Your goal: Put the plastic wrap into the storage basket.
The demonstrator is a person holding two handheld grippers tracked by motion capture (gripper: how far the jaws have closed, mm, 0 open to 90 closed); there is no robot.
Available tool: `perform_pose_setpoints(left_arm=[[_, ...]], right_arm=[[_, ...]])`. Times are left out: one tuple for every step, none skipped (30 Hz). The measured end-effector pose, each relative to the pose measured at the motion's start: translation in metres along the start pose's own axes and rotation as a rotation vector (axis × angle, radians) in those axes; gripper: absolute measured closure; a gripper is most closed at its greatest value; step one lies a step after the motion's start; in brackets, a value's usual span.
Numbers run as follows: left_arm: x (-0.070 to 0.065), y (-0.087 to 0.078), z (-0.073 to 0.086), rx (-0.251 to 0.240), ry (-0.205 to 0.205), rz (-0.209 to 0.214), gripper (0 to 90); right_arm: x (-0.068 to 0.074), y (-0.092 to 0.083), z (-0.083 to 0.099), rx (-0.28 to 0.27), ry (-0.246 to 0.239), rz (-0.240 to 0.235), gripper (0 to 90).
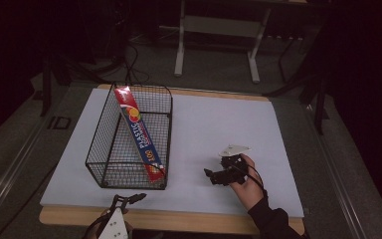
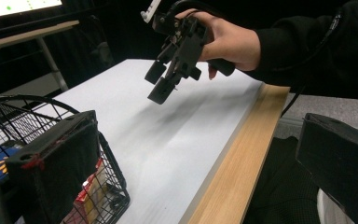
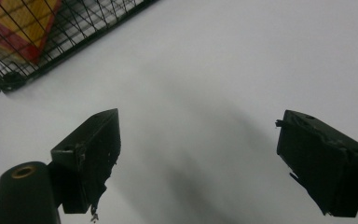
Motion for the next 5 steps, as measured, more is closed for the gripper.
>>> perform_pose_setpoints(left_arm=[[-0.0001,0.0,0.0001,0.0,0.0,0.001,0.2],[-0.0001,0.0,0.0,-0.001,0.0,0.002,0.2],[-0.0002,0.0,0.0,-0.001,0.0,0.002,0.2],[-0.0003,0.0,0.0001,0.0,0.001,0.003,0.2],[-0.0003,0.0,0.0001,0.001,0.002,0.004,0.2]], right_arm=[[-0.0008,0.0008,0.0006,0.001,-0.005,0.005,13.5],[-0.0012,0.0012,0.0011,-0.002,-0.007,0.01,13.5],[-0.0018,0.0017,0.0016,-0.003,-0.011,0.012,13.5],[-0.0026,0.0021,0.0022,0.0,-0.012,0.018,13.5],[-0.0032,0.0021,0.0026,0.001,-0.012,0.023,13.5]])
Point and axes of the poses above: each handheld gripper's, and its own axes: y roughly forward along the jaws, z roughly out of its underside, x roughly to its left, the point moved 5 cm from there along y, roughly forward along the jaws, and after that the axes turned 8 degrees about y, right-handed, at the moved point
